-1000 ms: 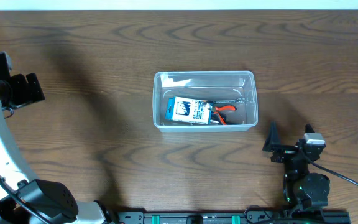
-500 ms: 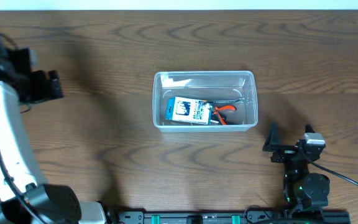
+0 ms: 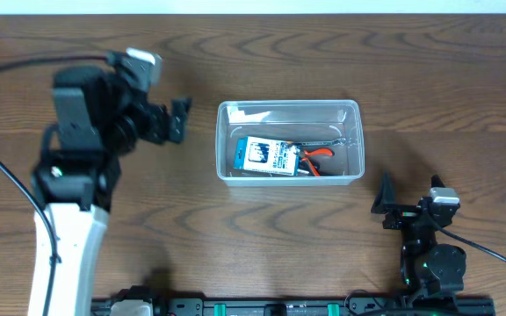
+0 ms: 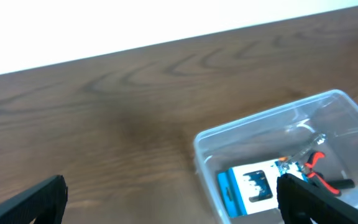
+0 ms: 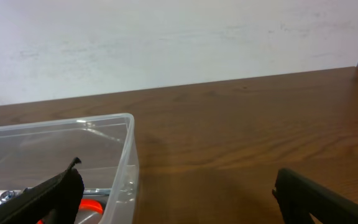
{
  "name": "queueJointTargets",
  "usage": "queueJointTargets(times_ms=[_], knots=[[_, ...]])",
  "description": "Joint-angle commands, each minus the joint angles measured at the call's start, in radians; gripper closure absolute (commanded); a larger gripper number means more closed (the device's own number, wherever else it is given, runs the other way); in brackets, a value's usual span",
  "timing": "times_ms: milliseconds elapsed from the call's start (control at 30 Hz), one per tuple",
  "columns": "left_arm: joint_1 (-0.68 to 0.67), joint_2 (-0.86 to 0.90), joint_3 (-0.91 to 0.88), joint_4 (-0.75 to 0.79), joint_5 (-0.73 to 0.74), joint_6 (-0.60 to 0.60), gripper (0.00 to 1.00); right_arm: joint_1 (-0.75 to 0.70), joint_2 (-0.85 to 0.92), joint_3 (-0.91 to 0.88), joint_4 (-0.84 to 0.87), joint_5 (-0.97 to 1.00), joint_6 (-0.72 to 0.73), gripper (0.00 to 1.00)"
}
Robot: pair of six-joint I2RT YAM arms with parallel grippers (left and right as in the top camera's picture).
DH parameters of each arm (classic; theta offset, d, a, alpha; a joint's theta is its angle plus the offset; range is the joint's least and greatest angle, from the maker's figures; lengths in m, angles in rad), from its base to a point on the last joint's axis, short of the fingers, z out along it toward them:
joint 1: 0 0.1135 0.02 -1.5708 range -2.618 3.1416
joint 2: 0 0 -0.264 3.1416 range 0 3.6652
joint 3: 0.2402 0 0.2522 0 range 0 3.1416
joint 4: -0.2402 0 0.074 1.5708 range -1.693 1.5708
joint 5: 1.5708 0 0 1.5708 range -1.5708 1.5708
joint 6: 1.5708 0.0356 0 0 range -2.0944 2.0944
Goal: Pack container
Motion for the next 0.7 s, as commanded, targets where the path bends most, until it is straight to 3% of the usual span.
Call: queueJointTargets(times_ms=[0,167,400,667], knots=[[-0.014,-0.112,-0.109,0.091,0.025,-0.031,0.02,0.012,-0.008,-0.005,-0.001,-0.008,0.011,0.01],[-0.014,-0.294,-0.270,0.234,0.013,-0.030,0.02,0.012,-0.008,-0.005,-0.001,-0.007,0.011,0.01],[-0.014,-0.559,-0.470,0.276,-0.007,-0.023,0.02,0.012,-0.008,-0.005,-0.001,-0.008,0.011,0.01],[-0.014,-0.792,-0.676,0.444,-0.087,-0.060,0.02,0.012,-0.008,-0.005,-0.001,-0.008,0.011,0.01]])
